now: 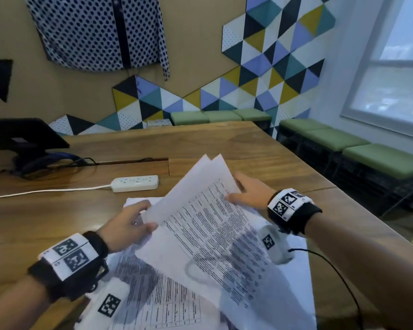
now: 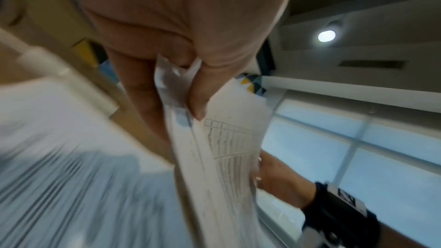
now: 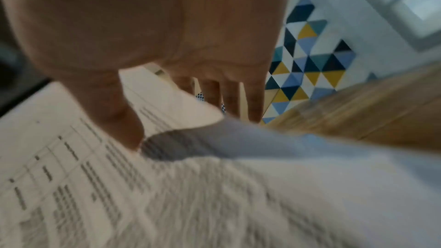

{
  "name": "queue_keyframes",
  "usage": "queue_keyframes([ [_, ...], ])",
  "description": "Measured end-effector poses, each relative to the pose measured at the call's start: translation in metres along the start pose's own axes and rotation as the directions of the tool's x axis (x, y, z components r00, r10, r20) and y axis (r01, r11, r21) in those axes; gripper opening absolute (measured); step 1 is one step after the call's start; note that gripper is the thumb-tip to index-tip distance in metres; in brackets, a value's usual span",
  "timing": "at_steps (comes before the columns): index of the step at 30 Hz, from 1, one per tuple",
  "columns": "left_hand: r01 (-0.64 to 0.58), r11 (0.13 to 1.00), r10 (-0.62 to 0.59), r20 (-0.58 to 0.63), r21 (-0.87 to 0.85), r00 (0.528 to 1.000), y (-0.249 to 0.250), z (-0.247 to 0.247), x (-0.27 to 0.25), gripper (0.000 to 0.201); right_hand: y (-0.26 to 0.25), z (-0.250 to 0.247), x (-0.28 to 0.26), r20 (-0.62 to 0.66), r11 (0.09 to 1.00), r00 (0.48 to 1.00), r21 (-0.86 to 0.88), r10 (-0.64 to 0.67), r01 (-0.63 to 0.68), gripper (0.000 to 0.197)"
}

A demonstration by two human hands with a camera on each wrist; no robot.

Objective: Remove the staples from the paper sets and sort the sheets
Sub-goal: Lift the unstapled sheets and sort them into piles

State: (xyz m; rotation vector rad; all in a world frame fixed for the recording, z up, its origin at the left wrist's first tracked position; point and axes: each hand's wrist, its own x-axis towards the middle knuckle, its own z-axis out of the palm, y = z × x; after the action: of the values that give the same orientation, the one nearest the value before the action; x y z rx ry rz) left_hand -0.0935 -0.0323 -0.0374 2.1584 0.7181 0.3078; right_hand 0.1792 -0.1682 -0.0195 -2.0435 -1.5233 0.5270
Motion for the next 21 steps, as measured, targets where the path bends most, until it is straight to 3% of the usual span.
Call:
queue_keyframes([
  [3,-0.158,0.987,0.161,-0.118,0.032,0.98,0.038,-0.035,0.005,0.008,-0.007,-0.017,-0.005,-0.069,0.987,0.997,0.151,-0.042,0.052,0.056],
  [6,-0.304,0.949,0.315,-0.315,0.085,0.895,0.078,-0.073,0.007,0.013,-0.023,-0.041,-0.013,-0.201,0.927,0.977,0.349,-0.066,0.134,0.037],
  [10,-0.422,0.9,0.299,-0.542,-0.114,0.785,0.111,-0.104,0.005,0.019,-0.042,-0.068,-0.017,-0.366,0.837,0.927,0.478,-0.087,0.267,0.039],
  [13,-0.44,0.872,0.289,-0.498,-0.216,0.818,0.116,-0.099,0.004,0.046,-0.055,-0.07,-0.013,-0.453,0.7,0.89,0.617,-0.056,0.358,0.047],
  [17,-0.464,0.862,0.332,-0.464,-0.205,0.822,0.111,-0.084,0.008,0.077,-0.07,-0.059,-0.008,-0.49,0.63,0.867,0.647,-0.088,0.429,0.071],
  [19,-0.492,0.847,0.344,-0.496,-0.202,0.797,0.108,-0.081,0.011,0.071,-0.075,-0.052,-0.008,-0.453,0.632,0.883,0.65,-0.124,0.422,0.079],
  [21,-0.482,0.847,0.313,-0.52,-0.227,0.795,0.103,-0.076,0.013,0.051,-0.074,-0.042,-0.009,-0.395,0.67,0.907,0.635,-0.145,0.384,0.079],
])
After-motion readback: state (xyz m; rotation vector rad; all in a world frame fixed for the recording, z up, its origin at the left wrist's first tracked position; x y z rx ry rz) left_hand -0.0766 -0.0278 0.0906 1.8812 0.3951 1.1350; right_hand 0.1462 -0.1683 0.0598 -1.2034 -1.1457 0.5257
